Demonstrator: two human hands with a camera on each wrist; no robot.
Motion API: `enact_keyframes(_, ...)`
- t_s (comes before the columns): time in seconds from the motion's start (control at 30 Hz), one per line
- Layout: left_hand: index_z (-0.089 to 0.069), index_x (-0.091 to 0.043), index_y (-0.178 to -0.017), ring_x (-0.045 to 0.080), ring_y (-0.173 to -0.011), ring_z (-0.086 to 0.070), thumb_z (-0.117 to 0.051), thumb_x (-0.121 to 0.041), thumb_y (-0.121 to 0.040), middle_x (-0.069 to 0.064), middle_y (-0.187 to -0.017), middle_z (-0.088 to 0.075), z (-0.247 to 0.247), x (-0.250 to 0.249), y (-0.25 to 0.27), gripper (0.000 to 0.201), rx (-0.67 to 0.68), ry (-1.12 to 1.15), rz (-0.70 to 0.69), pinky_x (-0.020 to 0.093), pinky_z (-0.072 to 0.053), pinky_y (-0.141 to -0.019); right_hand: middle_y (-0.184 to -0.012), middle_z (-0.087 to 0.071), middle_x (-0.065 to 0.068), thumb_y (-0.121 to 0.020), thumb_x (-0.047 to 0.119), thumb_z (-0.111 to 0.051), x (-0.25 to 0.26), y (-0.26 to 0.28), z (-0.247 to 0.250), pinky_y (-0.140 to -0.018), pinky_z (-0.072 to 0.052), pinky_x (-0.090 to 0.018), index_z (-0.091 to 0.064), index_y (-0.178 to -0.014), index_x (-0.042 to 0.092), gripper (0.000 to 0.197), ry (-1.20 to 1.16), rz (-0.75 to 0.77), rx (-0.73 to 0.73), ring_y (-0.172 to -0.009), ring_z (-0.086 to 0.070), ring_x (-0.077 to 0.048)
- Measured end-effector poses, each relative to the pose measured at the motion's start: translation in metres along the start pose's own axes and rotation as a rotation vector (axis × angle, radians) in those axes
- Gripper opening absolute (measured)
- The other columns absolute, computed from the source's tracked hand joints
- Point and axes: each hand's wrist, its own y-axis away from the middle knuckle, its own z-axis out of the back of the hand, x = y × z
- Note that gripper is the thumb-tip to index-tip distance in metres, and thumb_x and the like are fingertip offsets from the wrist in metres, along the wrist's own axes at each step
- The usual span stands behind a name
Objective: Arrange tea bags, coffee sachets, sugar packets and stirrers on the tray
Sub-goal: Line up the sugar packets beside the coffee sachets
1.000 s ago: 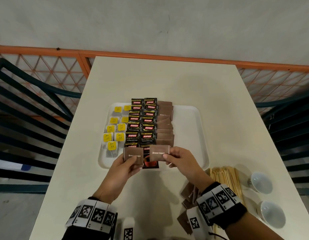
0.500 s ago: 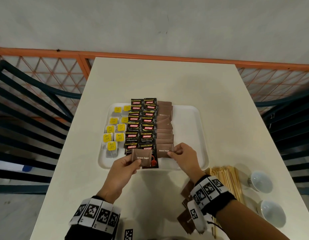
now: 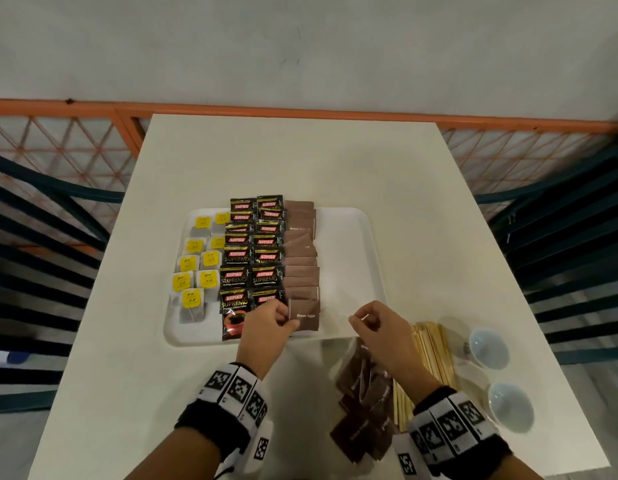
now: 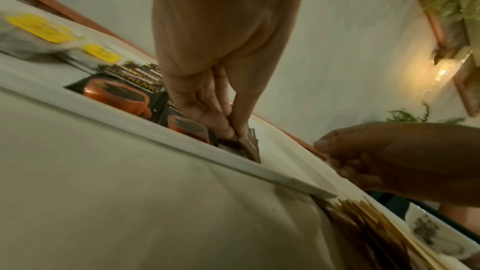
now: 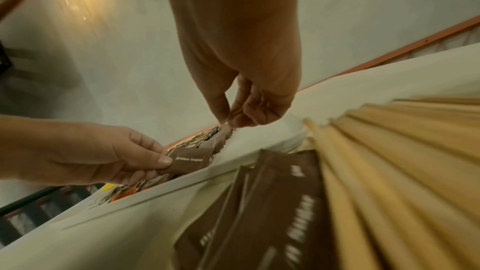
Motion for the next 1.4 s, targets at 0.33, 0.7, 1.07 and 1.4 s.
enact_keyframes(0.33,-0.053,-0.012,-0.111,0.009,-0.088,-0.044,-0.06,-0.026,-0.087,-0.002,-0.104,-0.046,-0.013,-0.02,0.031,0.028,0.086,-0.258,-0.324,0.022,-0.042,-0.082,-0.078,-0.057,0.012,-0.087,0.028,-0.06,-0.058,0.051,0.041,-0.062,-0.041,-0.012,-0.057,-0.087,0.028,0.003,0.231,0.084,0.017,-0.073,-0.054,-0.008)
enact_keyframes(0.7,0.006,-0.018,-0.149,0.026,-0.143,0.003,-0.058,-0.069,-0.071,0.002,-0.158,0.01,-0.087,-0.031,0.064,0.113,0.595,-0.869,-0.684,0.044,0.0,-0.115,-0.128,-0.055,0.001,-0.084,0.047,-0.038,-0.101,0.096,0.032,-0.095,-0.045,-0.044,-0.049,-0.118,0.03,0.04,0.761,0.365,0.063,-0.12,-0.049,-0.023)
enact_keyframes(1.07,-0.046,-0.013,-0.128,0.02,-0.103,-0.063,-0.026,-0.082,-0.062,0.003,-0.123,-0.061,-0.082,0.005,0.067,0.098,0.48,-0.921,-0.694,0.037,-0.054,-0.079,-0.126,-0.059,0.001,-0.084,0.049,-0.037,-0.111,0.093,0.036,-0.094,-0.047,-0.04,-0.049,-0.122,0.026,0.047,0.735,0.386,0.085,-0.119,-0.053,-0.021)
enact_keyframes(1.4,-0.058,-0.011,-0.122,0.024,-0.101,-0.066,-0.055,-0.08,-0.053,0.007,-0.119,-0.065,-0.061,0.016,0.074,0.097,0.395,-0.972,-0.71,0.042,-0.054,-0.079,-0.125,-0.058,-0.002,-0.085,0.043,-0.04,-0.114,0.088,0.038,-0.094,-0.046,-0.043,-0.056,-0.118,0.024,0.041,0.767,0.46,0.069,-0.119,-0.039,-0.019)
